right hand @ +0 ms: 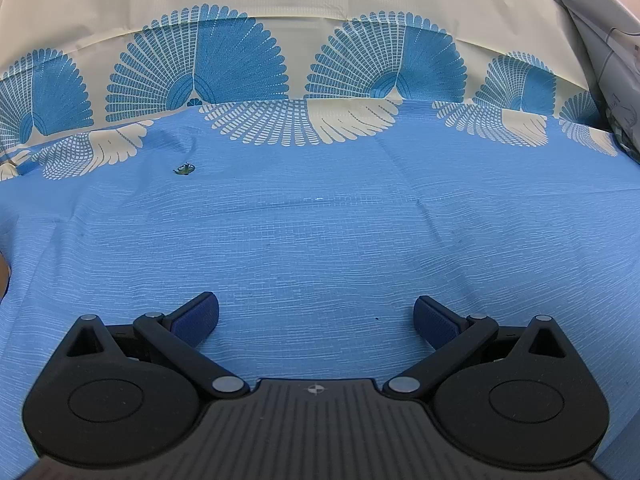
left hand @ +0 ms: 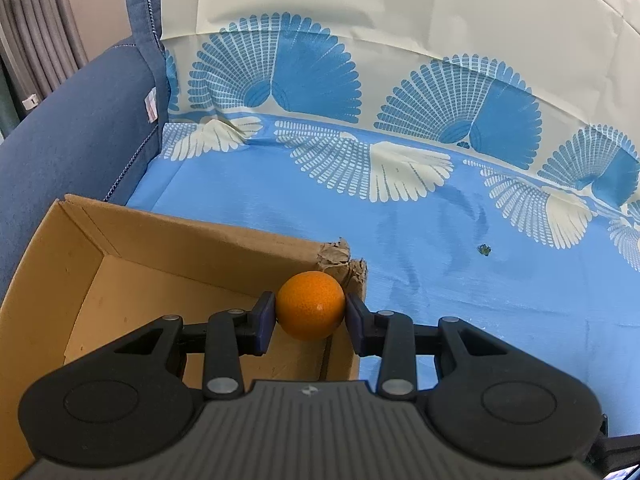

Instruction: Organize fruits

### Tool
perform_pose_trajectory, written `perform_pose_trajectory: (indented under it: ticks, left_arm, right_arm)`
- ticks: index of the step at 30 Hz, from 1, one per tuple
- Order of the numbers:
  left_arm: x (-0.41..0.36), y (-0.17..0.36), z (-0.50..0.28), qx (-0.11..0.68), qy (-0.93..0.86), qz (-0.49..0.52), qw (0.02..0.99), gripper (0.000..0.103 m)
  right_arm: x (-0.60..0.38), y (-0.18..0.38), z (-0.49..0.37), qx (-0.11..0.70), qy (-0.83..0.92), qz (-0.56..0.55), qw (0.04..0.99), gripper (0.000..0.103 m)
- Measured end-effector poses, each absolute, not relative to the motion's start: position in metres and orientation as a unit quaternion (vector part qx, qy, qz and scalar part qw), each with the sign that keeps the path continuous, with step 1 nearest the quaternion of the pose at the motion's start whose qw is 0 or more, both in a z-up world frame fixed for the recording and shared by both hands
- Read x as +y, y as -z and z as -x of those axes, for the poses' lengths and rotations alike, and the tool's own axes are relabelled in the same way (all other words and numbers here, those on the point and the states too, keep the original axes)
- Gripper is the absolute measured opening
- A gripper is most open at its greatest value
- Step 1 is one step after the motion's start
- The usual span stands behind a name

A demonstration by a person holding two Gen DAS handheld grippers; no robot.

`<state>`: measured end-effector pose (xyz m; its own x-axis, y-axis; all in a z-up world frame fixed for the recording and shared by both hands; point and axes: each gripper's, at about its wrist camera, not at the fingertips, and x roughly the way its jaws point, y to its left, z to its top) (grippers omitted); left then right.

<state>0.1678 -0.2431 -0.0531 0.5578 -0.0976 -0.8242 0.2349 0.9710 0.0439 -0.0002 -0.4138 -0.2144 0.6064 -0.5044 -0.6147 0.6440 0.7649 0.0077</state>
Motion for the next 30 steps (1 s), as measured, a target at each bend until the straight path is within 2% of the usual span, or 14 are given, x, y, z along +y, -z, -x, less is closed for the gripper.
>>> perform_pose_trajectory:
  ticks: [17, 30]
  left_arm:
    - [-0.207, 0.007, -0.145, 0.448, 0.180, -0.012, 0.876, 0.042]
    - [-0.153, -0.011, -0.135, 0.419, 0.197, -0.059, 0.884, 0.042]
  right_arm:
    - [-0.414, 0.215, 0.000, 0.303, 0.326, -0.114, 0.888, 0.103]
    - [-0.413, 0.215, 0.000, 0.303, 0.327, -0.113, 0.888, 0.103]
